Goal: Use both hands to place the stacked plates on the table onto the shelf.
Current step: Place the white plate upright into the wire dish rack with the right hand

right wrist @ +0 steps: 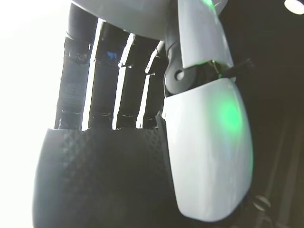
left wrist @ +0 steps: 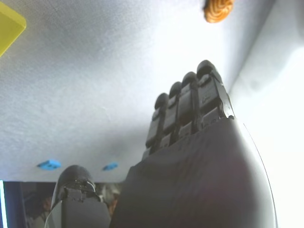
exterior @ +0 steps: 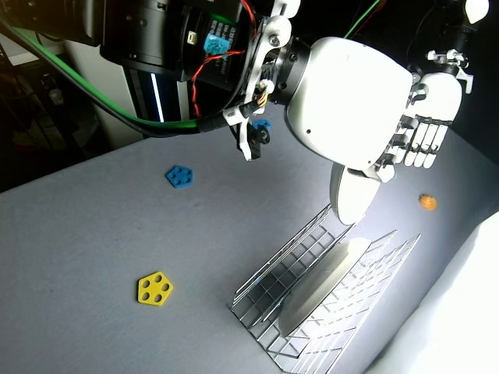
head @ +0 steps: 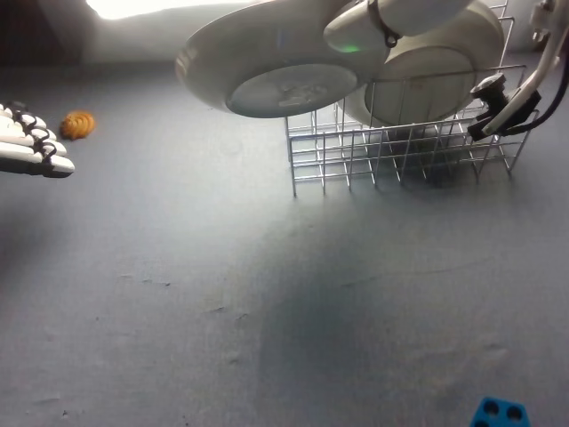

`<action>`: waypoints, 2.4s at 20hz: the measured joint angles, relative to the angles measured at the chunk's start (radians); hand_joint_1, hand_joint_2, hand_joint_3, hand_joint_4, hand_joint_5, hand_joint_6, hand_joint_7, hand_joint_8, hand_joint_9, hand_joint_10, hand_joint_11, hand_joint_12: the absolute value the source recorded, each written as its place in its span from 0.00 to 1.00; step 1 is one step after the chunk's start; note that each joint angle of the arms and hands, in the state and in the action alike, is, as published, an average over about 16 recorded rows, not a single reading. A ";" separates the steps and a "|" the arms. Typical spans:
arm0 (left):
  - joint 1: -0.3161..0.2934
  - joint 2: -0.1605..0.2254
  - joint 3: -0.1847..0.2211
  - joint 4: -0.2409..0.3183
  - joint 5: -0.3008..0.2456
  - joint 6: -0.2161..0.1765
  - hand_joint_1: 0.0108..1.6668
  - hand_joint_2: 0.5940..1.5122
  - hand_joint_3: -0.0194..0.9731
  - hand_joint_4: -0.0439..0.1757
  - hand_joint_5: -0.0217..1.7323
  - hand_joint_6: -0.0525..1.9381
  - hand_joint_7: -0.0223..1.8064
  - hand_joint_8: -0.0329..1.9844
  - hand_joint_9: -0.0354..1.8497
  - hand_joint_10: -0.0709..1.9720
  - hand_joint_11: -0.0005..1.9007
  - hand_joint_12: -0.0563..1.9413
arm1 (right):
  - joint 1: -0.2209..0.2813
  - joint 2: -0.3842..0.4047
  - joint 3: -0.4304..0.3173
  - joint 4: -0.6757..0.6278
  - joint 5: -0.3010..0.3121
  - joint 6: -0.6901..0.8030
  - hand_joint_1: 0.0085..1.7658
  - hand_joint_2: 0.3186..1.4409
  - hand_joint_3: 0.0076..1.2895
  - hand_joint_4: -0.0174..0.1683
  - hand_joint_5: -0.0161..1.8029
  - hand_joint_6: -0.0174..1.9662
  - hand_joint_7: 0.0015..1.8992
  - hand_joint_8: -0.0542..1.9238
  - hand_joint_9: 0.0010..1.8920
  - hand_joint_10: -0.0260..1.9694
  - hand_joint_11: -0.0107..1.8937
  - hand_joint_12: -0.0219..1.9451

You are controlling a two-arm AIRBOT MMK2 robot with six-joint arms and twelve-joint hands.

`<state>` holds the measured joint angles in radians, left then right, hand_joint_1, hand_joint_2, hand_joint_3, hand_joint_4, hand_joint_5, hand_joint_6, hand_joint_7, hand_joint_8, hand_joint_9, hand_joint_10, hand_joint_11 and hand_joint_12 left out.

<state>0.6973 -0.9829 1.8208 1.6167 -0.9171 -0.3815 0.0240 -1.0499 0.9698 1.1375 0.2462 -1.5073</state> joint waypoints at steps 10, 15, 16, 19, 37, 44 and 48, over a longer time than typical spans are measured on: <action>0.003 0.000 -0.003 0.000 -0.001 0.000 0.00 0.42 0.04 0.23 0.02 0.03 0.02 0.01 0.03 0.01 0.01 0.03 | -0.027 0.026 0.034 0.042 -0.010 -0.012 0.78 0.59 0.00 0.05 0.52 0.47 0.57 0.41 0.53 0.51 0.42 0.59; -0.007 0.000 -0.007 0.001 -0.005 0.000 0.00 0.42 0.04 0.23 0.02 0.03 0.02 0.01 0.03 0.01 0.01 0.03 | -0.046 0.017 0.074 0.061 -0.018 -0.016 0.78 0.59 0.00 0.05 0.51 0.46 0.57 0.41 0.53 0.51 0.42 0.59; -0.010 0.000 -0.009 0.001 -0.006 0.000 0.00 0.42 0.04 0.23 0.02 0.03 0.02 0.01 0.03 0.01 0.01 0.03 | -0.049 0.014 0.083 0.064 -0.020 -0.016 0.78 0.59 0.00 0.05 0.51 0.46 0.57 0.41 0.53 0.51 0.42 0.59; -0.022 0.000 -0.016 0.001 -0.013 0.000 0.00 0.42 0.04 0.23 0.02 0.03 0.02 0.01 0.03 0.01 0.01 0.03 | -0.061 0.005 0.109 0.071 -0.022 -0.016 0.78 0.59 0.00 0.05 0.51 0.46 0.57 0.40 0.53 0.50 0.43 0.59; -0.101 0.007 -0.087 0.009 -0.052 0.009 0.00 0.42 0.04 0.23 0.02 0.03 0.02 0.01 0.03 0.01 0.01 0.03 | -0.124 -0.058 0.219 0.085 -0.012 -0.016 0.78 0.59 0.00 0.05 0.51 0.45 0.56 0.39 0.52 0.51 0.42 0.61; -0.132 0.019 -0.123 0.012 -0.058 0.036 0.00 0.42 0.04 0.23 0.02 0.03 0.02 0.01 0.03 0.01 0.01 0.03 | -0.141 -0.080 0.235 0.084 -0.001 -0.015 0.78 0.59 0.00 0.05 0.50 0.45 0.55 0.40 0.52 0.52 0.41 0.62; -0.154 0.031 -0.149 0.014 -0.059 0.062 0.00 0.42 0.04 0.23 0.02 0.03 0.02 0.01 0.03 0.01 0.01 0.03 | -0.146 -0.085 0.236 0.079 0.004 -0.015 0.77 0.59 0.00 0.06 0.50 0.45 0.54 0.42 0.51 0.50 0.40 0.64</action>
<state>0.5437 -0.9520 1.6720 1.6304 -0.9764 -0.3191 -0.1216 -1.1347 1.2058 1.2166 0.2499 -1.5221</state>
